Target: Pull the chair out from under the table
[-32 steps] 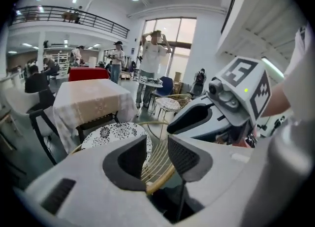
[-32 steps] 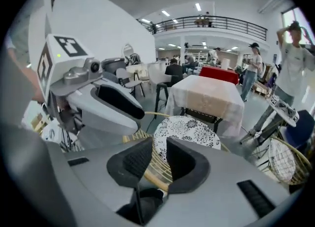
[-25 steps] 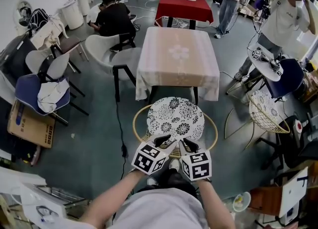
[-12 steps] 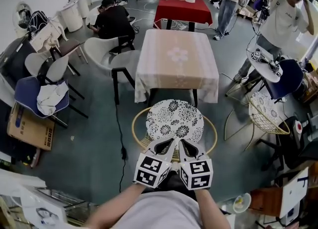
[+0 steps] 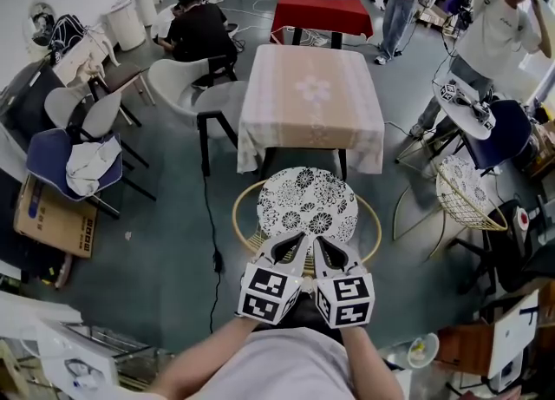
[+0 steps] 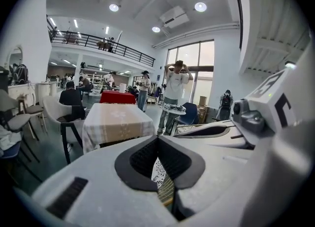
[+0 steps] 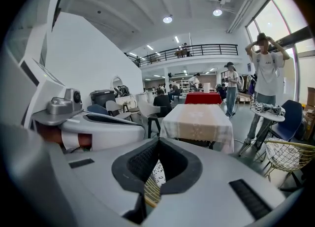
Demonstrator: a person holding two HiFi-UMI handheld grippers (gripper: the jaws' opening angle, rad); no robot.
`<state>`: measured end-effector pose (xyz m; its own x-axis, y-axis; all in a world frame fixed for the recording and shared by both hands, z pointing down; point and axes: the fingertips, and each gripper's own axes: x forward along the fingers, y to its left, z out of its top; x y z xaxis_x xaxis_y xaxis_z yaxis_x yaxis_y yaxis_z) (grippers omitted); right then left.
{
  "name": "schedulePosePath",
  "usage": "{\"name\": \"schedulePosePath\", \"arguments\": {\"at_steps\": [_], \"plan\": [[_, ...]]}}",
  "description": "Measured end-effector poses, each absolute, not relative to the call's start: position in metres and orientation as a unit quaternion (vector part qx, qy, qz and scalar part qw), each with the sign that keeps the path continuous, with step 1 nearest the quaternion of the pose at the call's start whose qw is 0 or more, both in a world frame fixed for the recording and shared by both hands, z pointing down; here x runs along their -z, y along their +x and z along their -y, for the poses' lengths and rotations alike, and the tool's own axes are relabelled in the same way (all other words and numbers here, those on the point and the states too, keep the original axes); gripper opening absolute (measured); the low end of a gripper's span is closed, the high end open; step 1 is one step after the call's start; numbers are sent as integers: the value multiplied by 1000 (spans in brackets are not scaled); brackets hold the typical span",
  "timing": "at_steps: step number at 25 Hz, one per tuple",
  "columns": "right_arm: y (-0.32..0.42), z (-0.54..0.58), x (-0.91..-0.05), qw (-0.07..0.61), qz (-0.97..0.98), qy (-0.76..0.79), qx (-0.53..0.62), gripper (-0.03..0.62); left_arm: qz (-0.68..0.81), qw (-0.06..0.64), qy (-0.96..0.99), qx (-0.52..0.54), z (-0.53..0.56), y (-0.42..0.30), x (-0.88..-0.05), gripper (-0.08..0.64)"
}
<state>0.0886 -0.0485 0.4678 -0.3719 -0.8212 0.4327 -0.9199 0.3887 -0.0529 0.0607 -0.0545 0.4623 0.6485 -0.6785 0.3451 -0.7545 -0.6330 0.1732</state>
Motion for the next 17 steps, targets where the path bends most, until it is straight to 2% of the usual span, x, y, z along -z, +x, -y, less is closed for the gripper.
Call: {"name": "schedulePosePath", "arguments": {"at_steps": [17], "plan": [[87, 53, -463, 161, 821, 530, -140, 2, 404, 142, 894, -131, 53, 65, -460, 5]]}}
